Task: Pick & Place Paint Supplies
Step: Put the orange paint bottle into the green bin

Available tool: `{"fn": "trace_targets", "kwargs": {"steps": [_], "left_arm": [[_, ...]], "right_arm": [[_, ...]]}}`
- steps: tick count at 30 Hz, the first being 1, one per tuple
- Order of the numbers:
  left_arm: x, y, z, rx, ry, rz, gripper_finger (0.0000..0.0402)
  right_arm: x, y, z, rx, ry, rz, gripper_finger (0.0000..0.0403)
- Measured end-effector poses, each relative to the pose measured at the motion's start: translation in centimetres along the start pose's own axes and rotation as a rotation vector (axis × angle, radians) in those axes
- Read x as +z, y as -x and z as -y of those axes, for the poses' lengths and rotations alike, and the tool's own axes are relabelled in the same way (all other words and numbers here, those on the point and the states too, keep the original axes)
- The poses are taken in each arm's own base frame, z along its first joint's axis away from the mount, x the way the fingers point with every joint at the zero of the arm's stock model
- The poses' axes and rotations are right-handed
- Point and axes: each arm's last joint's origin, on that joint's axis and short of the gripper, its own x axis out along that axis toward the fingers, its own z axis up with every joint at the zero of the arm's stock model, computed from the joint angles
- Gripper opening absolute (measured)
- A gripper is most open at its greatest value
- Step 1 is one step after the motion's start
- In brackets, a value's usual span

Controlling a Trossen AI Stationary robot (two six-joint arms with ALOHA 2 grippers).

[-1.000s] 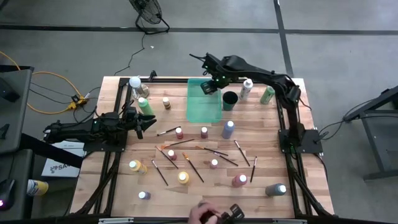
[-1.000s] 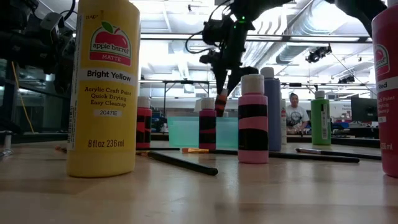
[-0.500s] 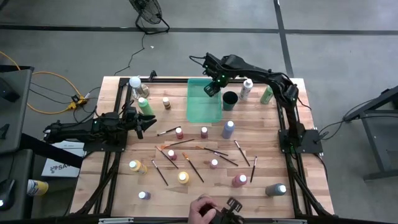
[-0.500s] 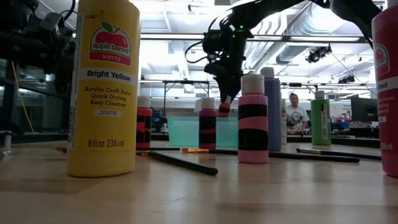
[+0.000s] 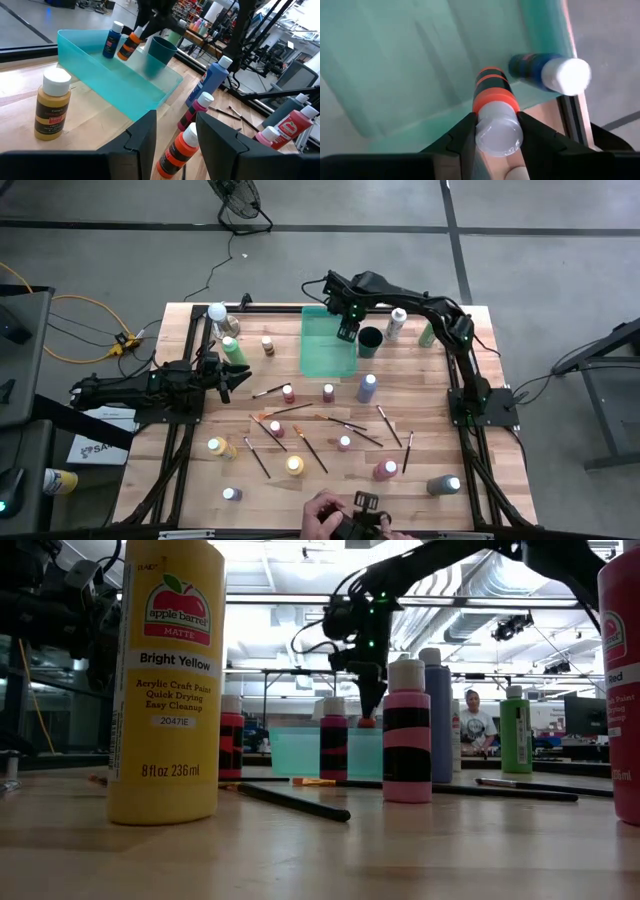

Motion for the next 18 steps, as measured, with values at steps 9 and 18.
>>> {"fn": "trace_targets", "kwargs": {"steps": [9, 18], "left_arm": [[0.0, 0.0, 0.0, 0.000, 0.000, 0.000, 0.0136], [0.0, 0.0, 0.0, -0.001, 0.000, 0.000, 0.0136]], "right_arm": [[0.0, -0.4, 0.4, -0.019, 0.013, -0.012, 0.0130], [0.1, -1.8, 0.4, -0.011, 0.012, -0.038, 0.0125]]}}
